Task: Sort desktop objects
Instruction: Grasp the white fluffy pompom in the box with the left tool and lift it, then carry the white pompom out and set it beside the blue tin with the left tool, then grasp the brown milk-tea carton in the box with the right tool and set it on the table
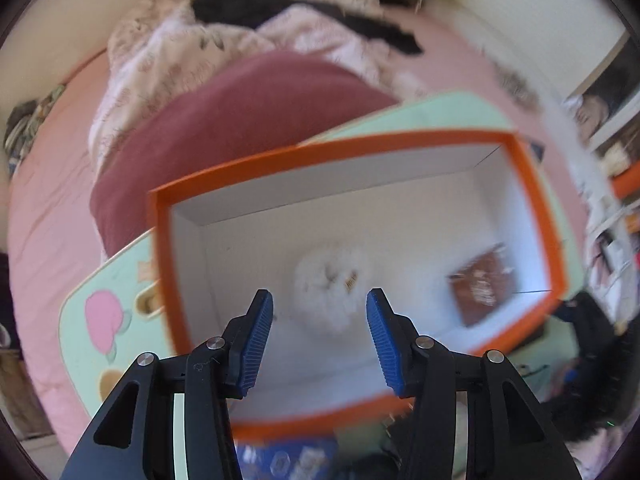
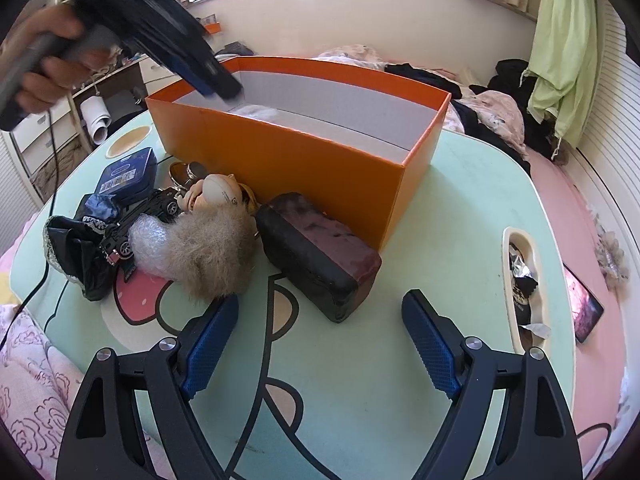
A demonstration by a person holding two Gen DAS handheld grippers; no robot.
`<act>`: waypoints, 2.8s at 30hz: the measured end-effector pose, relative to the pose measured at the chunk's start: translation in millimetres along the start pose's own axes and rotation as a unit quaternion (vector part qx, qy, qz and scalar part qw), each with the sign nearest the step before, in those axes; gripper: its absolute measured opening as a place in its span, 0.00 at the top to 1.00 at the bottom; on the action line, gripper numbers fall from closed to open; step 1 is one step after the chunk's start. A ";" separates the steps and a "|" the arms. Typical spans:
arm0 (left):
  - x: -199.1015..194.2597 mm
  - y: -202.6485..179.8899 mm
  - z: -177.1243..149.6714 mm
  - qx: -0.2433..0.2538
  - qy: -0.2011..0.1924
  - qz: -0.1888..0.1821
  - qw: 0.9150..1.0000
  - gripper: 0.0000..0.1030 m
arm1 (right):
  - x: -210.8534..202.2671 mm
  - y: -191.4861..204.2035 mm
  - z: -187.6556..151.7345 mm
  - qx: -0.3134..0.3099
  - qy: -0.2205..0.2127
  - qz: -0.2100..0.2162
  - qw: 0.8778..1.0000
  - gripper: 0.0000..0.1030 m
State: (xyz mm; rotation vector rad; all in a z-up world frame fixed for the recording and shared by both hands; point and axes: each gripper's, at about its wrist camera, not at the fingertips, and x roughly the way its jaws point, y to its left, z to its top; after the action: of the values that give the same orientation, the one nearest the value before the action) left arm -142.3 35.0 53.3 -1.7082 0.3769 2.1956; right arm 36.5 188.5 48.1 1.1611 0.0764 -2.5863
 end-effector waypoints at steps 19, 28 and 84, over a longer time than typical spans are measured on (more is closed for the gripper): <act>-45.2 4.8 -19.4 0.001 -0.132 -0.037 0.991 0.79 | 0.6 -2.0 -0.1 0.005 0.000 0.003 1.000 0.18; -59.2 3.4 -91.9 -0.031 -0.135 -0.094 0.986 0.78 | 0.1 -1.7 -0.4 0.005 0.000 0.003 1.000 0.18; -34.5 106.5 -253.7 -0.338 -0.452 -0.158 0.810 0.07 | 143.2 -25.1 163.1 -0.002 0.482 -0.086 0.872 0.36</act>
State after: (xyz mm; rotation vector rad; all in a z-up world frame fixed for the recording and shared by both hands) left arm 44.8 -167.7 25.1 -0.6285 -0.9494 2.6814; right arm -178.2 148.3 50.0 2.4007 0.4072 -1.8460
